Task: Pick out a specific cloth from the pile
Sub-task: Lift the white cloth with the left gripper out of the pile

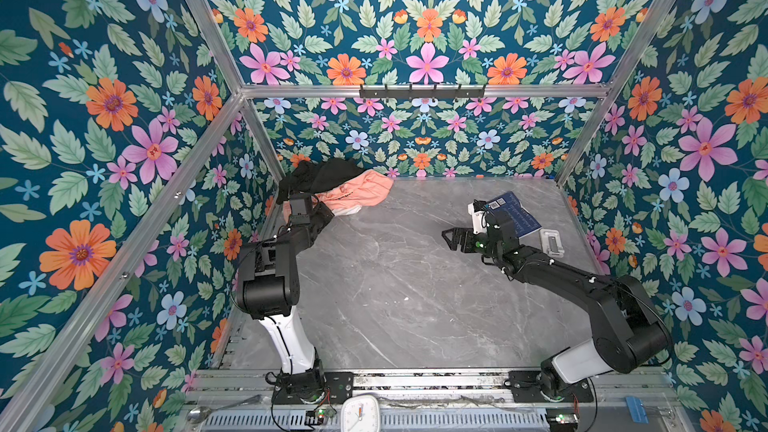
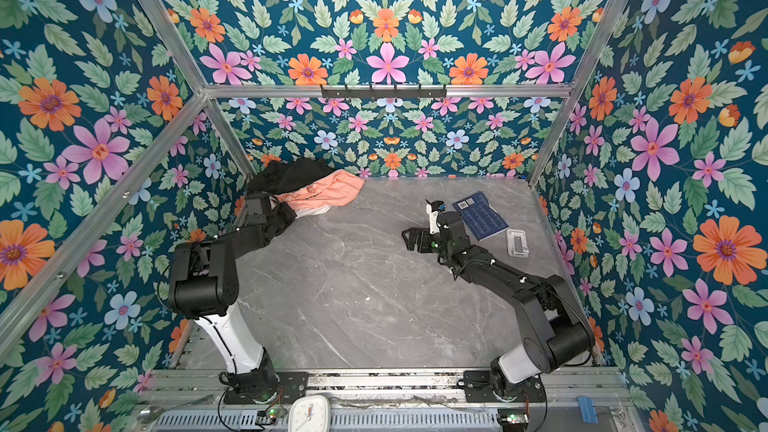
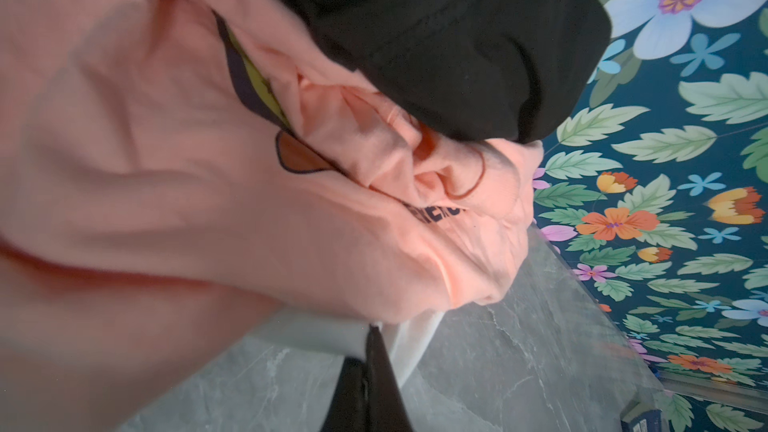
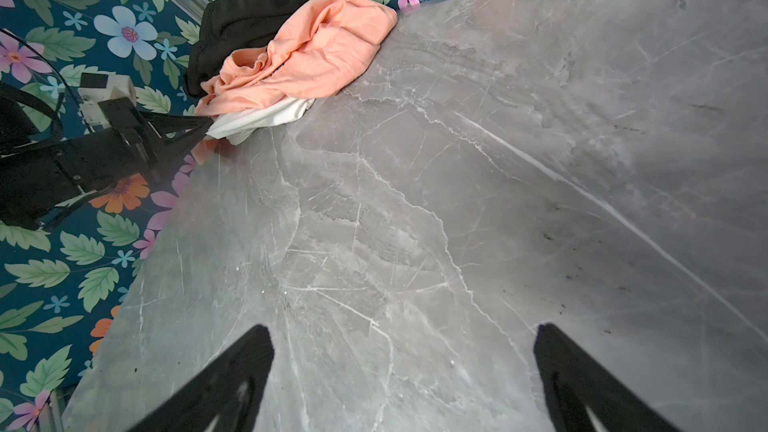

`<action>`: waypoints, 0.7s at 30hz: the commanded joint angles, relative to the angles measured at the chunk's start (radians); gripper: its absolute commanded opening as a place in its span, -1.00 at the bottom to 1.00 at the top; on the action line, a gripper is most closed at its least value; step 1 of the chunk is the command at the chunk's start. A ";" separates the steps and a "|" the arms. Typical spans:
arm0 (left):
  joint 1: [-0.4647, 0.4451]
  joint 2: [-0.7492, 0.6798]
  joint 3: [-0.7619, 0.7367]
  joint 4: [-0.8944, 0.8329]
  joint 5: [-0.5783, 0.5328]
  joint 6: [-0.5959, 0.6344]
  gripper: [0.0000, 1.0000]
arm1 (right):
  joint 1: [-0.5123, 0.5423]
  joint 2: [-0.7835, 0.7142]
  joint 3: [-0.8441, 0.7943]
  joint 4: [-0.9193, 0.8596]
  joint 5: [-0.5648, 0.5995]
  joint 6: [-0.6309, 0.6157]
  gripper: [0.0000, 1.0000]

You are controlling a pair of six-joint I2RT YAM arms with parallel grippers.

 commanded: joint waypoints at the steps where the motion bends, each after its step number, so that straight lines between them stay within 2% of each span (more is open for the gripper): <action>1: 0.000 -0.028 0.007 -0.015 0.013 0.008 -1.00 | 0.003 -0.007 0.008 0.000 0.007 -0.001 0.99; 21: -0.001 -0.159 0.002 -0.044 0.002 0.009 -1.00 | 0.012 -0.006 0.015 -0.005 0.013 -0.004 0.99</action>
